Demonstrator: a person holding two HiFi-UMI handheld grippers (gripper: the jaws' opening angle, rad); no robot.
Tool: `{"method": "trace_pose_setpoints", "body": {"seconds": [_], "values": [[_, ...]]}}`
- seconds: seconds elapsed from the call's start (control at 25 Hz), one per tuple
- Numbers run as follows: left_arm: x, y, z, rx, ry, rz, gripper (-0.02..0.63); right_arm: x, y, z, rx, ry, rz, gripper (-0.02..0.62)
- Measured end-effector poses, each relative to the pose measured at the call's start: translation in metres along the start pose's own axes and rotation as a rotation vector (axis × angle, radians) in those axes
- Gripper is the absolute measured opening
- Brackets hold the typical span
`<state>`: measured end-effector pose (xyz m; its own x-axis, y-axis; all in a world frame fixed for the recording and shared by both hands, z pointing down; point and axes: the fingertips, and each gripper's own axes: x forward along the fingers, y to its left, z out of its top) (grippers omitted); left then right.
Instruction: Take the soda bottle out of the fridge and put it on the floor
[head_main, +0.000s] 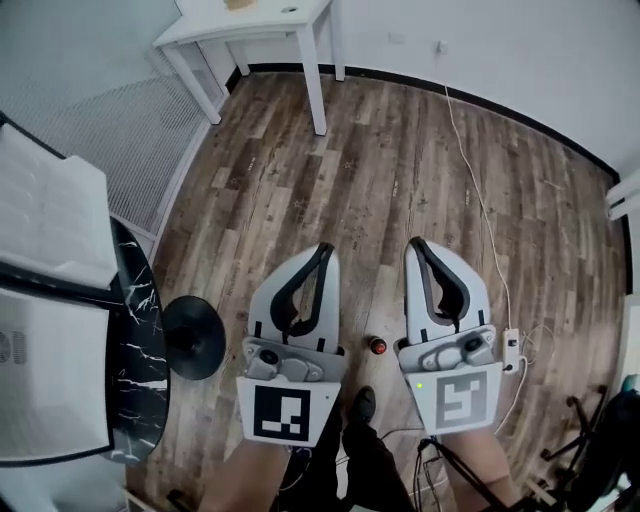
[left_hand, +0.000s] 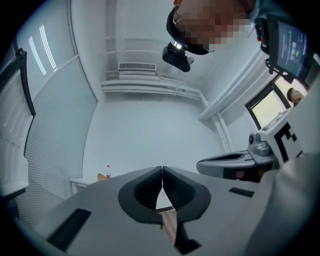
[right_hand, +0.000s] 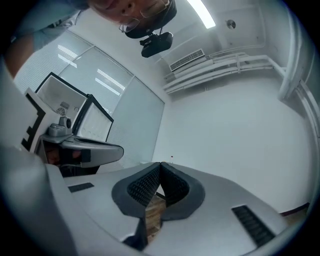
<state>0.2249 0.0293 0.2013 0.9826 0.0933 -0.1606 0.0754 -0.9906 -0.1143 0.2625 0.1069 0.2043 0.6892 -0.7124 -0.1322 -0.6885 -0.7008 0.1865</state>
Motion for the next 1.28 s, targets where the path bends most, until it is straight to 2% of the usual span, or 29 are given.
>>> {"method": "trace_pose_setpoints", "body": {"seconds": [0.4,0.6,0.84,1.0,1.28], "values": [[-0.017,0.029,0.129,0.045,-0.088,0.041,0.017,0.003,0.002,0.150,-0.036,-0.126,-0.012,0.013],[-0.037,0.033,0.186,0.075,-0.122,0.047,0.017,-0.014,0.008,0.207,-0.056,-0.171,-0.023,0.012],[-0.066,0.034,0.237,0.097,-0.163,0.076,0.017,-0.034,0.023,0.254,-0.095,-0.212,-0.011,0.012],[-0.081,0.035,0.255,0.080,-0.181,0.081,0.017,-0.045,0.031,0.278,-0.108,-0.238,-0.018,0.012],[-0.095,0.037,0.281,0.108,-0.211,0.089,0.017,-0.058,0.041,0.302,-0.125,-0.268,-0.031,0.012]]}}
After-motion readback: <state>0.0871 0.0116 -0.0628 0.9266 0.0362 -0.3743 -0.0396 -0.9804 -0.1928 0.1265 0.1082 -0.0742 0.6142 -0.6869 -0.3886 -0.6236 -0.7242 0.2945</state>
